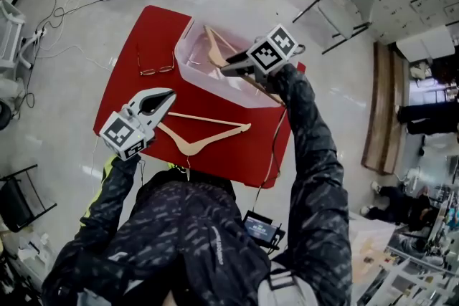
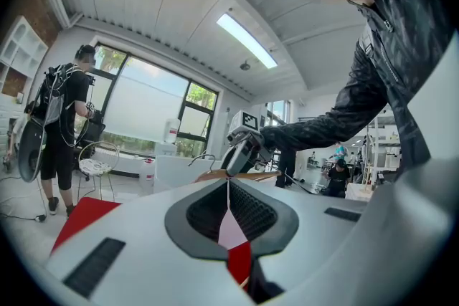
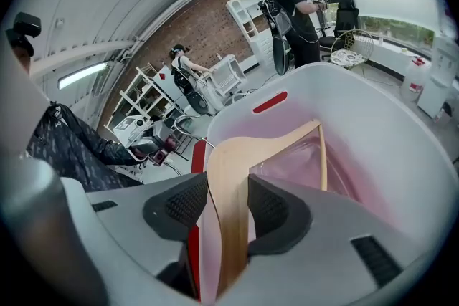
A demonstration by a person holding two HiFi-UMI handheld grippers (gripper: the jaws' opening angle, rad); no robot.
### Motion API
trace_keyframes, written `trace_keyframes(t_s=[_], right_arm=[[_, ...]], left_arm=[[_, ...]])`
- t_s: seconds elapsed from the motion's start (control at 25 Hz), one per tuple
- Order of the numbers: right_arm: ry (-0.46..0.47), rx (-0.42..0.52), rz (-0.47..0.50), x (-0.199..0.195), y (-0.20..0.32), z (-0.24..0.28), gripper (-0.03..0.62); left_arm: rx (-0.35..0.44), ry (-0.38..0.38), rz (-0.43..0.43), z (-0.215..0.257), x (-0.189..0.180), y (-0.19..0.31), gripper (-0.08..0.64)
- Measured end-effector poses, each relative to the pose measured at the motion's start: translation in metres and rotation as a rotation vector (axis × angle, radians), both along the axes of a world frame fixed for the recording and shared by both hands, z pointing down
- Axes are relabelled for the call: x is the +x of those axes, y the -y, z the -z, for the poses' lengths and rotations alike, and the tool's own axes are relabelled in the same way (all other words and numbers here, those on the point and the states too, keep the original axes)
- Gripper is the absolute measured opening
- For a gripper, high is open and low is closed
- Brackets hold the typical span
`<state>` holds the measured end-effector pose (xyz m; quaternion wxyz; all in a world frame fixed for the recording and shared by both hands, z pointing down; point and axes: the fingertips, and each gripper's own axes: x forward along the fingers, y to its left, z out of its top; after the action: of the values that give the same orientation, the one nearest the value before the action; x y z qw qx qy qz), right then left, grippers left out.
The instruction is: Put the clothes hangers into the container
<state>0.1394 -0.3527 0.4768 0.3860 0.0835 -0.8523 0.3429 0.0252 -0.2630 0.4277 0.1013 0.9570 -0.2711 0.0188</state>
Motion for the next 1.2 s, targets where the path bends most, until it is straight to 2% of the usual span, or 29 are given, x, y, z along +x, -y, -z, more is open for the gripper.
trace_keyframes(t_s=[0.56,0.6,0.64,0.68,0.84,0.96,1.2], right_arm=[[-0.018,0.081,-0.049,0.003,0.013,-0.001,0.181],[-0.014,0.099,-0.057,0.004,0.015,0.001,0.175],[-0.007,0.124,-0.071,0.004,0.018,0.004,0.112],[0.003,0.15,-0.089,0.004,0.021,0.008,0.091],[0.013,0.219,-0.13,0.003,0.028,0.022,0.086],[-0.017,0.31,-0.137,0.004,0.027,0.028,0.056],[-0.051,0.485,-0.132,-0.002,0.007,0.052,0.04]], left_arm=[[0.001,-0.005,0.025,0.002,0.001,-0.011,0.012],[0.001,-0.004,0.025,0.002,0.001,-0.012,0.012],[0.0,-0.003,0.025,0.002,0.001,-0.012,0.012],[0.0,-0.004,0.026,0.002,0.0,-0.013,0.012],[0.0,-0.01,0.028,0.001,-0.003,-0.016,0.012],[0.0,-0.016,0.02,0.003,-0.003,-0.018,0.012],[0.009,-0.023,-0.014,0.013,-0.004,-0.024,0.012]])
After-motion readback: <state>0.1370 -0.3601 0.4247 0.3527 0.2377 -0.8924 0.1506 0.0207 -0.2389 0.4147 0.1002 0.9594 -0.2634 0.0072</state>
